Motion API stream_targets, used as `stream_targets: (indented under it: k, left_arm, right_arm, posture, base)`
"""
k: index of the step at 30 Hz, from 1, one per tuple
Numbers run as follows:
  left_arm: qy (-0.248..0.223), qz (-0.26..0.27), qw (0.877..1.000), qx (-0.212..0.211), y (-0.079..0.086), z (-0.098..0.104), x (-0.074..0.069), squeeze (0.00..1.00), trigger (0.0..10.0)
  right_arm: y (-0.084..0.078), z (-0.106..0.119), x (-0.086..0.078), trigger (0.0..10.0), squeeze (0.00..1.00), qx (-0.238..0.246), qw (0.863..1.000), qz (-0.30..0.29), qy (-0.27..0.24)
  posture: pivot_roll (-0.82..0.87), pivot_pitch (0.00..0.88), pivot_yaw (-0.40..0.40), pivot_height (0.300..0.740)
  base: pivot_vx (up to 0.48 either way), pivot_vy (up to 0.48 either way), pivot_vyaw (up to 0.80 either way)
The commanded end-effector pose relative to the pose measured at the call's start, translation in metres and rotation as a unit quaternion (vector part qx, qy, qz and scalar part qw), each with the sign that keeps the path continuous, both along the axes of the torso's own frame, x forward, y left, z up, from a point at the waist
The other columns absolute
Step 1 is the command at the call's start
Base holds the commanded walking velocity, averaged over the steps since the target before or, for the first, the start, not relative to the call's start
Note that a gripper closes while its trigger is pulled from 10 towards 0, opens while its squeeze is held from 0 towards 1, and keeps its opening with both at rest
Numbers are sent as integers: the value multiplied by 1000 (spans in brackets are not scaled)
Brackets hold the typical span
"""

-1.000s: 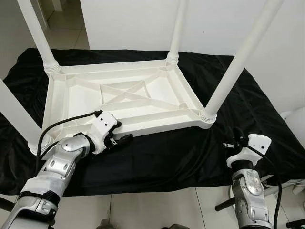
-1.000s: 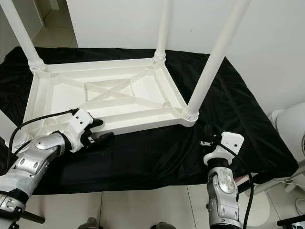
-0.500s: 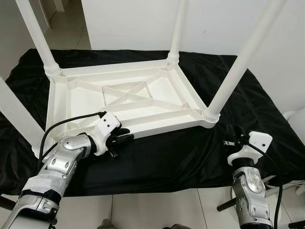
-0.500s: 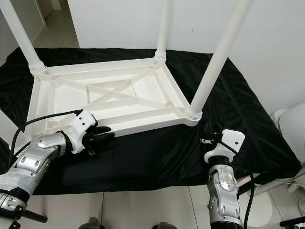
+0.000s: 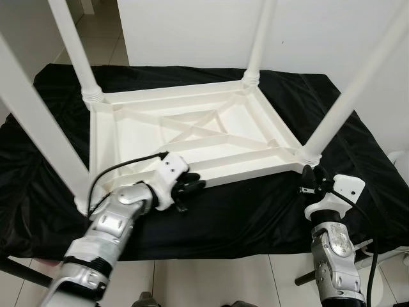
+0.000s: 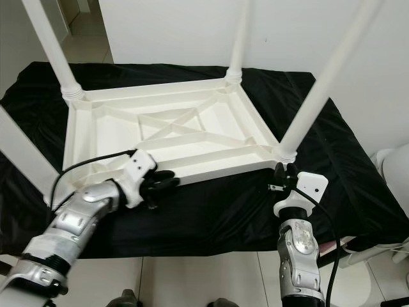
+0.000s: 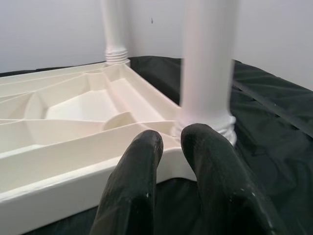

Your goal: Building children table

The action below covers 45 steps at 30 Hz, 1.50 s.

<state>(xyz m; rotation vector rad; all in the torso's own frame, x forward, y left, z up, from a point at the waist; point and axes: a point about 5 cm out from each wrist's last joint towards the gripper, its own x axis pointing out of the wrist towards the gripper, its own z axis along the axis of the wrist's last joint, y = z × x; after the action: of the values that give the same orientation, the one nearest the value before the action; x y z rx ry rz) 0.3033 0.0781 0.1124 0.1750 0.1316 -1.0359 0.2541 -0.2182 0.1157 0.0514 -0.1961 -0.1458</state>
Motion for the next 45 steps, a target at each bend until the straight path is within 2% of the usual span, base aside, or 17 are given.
stream_targets:
  k: [1, 2, 3, 4, 5, 12, 13, 16, 19, 20, 21, 26, 29, 31, 34, 36, 45]
  left_arm:
    - [-29, -31, 999, -8, -18, 11, 1, 0, 1412]
    - [-30, -31, 999, -10, -20, 12, 1, 0, 2706]
    - [-35, -26, 999, -8, -20, 13, 2, 0, 8549]
    - [-35, -26, 999, -8, -20, 13, 2, 0, 8549]
    - [-39, -22, 999, -4, -21, 13, 2, 0, 10000]
    - [-30, -28, 999, -19, -15, 14, -2, 0, 10000]
    - [-19, -38, 999, -34, -13, 16, -4, 1000, 10000]
    - [-19, -50, 997, -49, -7, 21, -11, 1000, 10000]
    - [-60, -38, 997, -35, 2, 26, -18, 1000, 10000]
    - [-81, -25, 995, -47, 6, 29, -21, 627, 10000]
    - [-94, -19, 994, -48, 11, 30, -26, 0, 10000]
    - [-110, -19, 992, -61, 22, 33, -38, 0, 10000]
    - [-138, 24, 988, -72, 42, 38, -51, 0, 10000]
    - [-138, 24, 988, -72, 42, 38, -51, 0, 10000]
    - [-126, 21, 989, -75, 60, 37, -64, 0, 10000]
    - [-98, 2, 994, -48, 79, 27, -80, 0, 10000]
    - [-94, 64, 993, -19, 124, 26, -94, 0, 10000]
  right_arm:
    - [0, -1, 1, 10000, 0, 0, 1000, -4, 6]
    - [0, -1, 1, 10000, 0, 0, 1000, -4, 6]
    - [0, -1, 1, 10000, 0, 0, 1000, -4, 5]
    - [0, -1, 1, 10000, 0, 0, 1000, -4, 5]
    - [0, 0, 1, 10000, 0, -1, 1000, -5, 5]
    - [0, -2, -2, 10000, 0, -2, 1000, -4, 8]
    - [1, -3, -3, 10000, 0, -2, 1000, -4, 9]
    - [3, -3, -3, 10000, 0, -2, 1000, 0, 11]
    - [5, -4, -2, 10000, 0, -4, 1000, 3, 12]
    - [5, -4, -1, 10000, 0, -4, 1000, 5, 13]
    - [5, -4, 0, 10000, 0, -5, 1000, 7, 13]
    - [6, -5, 1, 10000, 0, -6, 1000, 11, 15]
    - [9, -6, 4, 10000, 0, -7, 1000, 19, 16]
    - [9, -6, 4, 10000, 0, -7, 1000, 19, 16]
    - [11, -7, 6, 10000, 0, -5, 1000, 25, 19]
    - [13, -9, 9, 10000, 0, -3, 999, 32, 22]
    - [23, -14, 20, 10000, 0, -1, 998, 56, 30]
  posture:
    - [0, 2, -23, 740]
    - [-3, 2, -21, 740]
    - [-4, 3, -21, 740]
    - [-4, 3, -21, 740]
    - [-6, 5, -20, 740]
    - [-4, 12, -19, 740]
    - [-3, 12, -20, 740]
    - [0, 16, -22, 740]
    - [10, 17, -26, 740]
    - [14, 18, -29, 740]
    - [20, 18, -31, 740]
    - [33, 20, -34, 740]
    - [57, 23, -42, 740]
    - [57, 23, -42, 740]
    - [79, 24, -51, 740]
    - [108, 27, -62, 740]
    - [174, 34, -73, 740]
  base:
    - [0, 0, 0]
    - [0, 0, 0]
    - [0, 0, 0]
    - [0, 0, 0]
    - [0, 0, 0]
    - [0, 0, 0]
    - [0, 0, 0]
    - [0, 0, 0]
    - [0, 0, 0]
    - [0, 0, 0]
    - [0, 0, 0]
    - [0, 0, 0]
    - [0, 0, 0]
    - [0, 0, 0]
    - [0, 0, 0]
    - [0, 0, 0]
    - [0, 0, 0]
